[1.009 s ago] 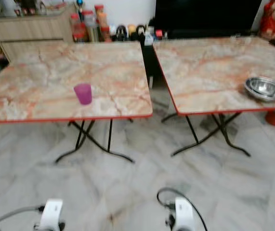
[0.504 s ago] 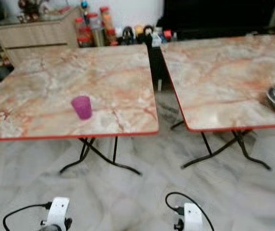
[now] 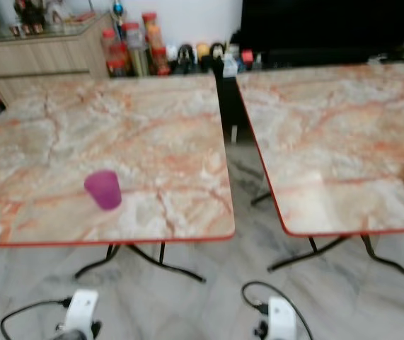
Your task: Setting the table
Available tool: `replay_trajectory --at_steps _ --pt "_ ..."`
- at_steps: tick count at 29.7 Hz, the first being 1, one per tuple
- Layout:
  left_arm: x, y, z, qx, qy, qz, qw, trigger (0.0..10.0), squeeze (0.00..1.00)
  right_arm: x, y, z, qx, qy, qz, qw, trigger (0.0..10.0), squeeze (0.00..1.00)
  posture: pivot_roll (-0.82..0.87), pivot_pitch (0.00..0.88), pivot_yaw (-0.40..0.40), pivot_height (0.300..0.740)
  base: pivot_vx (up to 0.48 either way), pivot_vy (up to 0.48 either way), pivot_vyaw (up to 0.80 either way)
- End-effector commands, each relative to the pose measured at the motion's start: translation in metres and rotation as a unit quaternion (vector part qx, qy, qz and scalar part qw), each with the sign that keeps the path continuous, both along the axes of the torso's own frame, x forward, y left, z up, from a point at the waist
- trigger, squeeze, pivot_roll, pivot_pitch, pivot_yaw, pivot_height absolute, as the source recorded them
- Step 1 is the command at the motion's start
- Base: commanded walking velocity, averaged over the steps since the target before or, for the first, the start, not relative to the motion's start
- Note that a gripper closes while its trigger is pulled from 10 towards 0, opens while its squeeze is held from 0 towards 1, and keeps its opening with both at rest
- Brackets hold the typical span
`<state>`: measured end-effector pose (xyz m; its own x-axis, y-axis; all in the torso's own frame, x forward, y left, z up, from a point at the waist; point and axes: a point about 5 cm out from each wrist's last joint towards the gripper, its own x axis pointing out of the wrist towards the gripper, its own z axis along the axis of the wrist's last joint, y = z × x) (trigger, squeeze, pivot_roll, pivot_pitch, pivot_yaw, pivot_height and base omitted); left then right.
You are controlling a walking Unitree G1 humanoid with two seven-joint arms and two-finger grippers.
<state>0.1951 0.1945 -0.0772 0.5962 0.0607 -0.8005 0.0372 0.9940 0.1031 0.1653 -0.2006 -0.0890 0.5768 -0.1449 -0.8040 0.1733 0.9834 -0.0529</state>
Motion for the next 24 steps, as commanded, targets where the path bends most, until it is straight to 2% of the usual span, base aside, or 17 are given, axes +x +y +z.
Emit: replay_trajectory --at_steps 1,9,11,15,17,18,22,24 --pt "-0.003 0.012 0.0 0.019 0.005 -0.002 1.0 10.0 0.0 0.004 0.012 0.0 0.015 -0.004 0.0 1.0 10.0 0.0 0.01 0.0 0.013 0.736 0.0 0.0 0.0" --pt "-0.003 0.018 0.002 0.02 -0.007 0.024 0.999 10.0 0.0 -0.001 0.008 -0.002 0.012 0.001 -0.016 1.0 10.0 0.0 0.03 0.0 0.016 0.736 0.0 0.0 0.0" --pt "-0.015 0.026 -0.002 0.027 0.0 0.052 0.998 10.0 0.0 -0.01 0.008 -0.005 0.012 0.012 -0.025 1.0 10.0 0.0 0.04 0.0 0.017 0.736 0.0 0.0 0.0" --pt "-0.022 0.031 -0.004 0.027 0.003 0.079 0.997 10.0 0.0 -0.013 0.007 -0.006 0.012 0.014 -0.031 0.999 10.0 0.0 0.04 0.0 0.018 0.736 0.0 0.0 0.0" --pt "-0.035 0.044 -0.006 0.038 0.005 0.126 0.991 10.0 0.0 -0.015 0.007 -0.007 0.01 0.018 -0.032 0.999 10.0 0.0 0.04 0.0 0.013 0.736 0.0 0.0 0.0" --pt "-0.035 0.044 -0.006 0.038 0.005 0.126 0.991 10.0 0.0 -0.015 0.007 -0.007 0.01 0.018 -0.032 0.999 10.0 0.0 0.04 0.0 0.013 0.736 0.0 0.0 0.0" --pt "-0.044 0.075 0.001 0.08 -0.024 0.214 0.973 10.0 0.0 -0.016 0.006 -0.007 0.008 0.019 -0.034 0.999 10.0 0.0 0.05 0.0 0.01 0.736 0.0 0.0 0.0" --pt "-0.045 0.092 0.008 0.111 -0.047 0.262 0.958 10.0 0.0 -0.016 0.005 -0.007 0.007 0.018 -0.033 0.999 10.0 0.0 0.06 0.0 0.007 0.736 0.0 0.0 0.0"
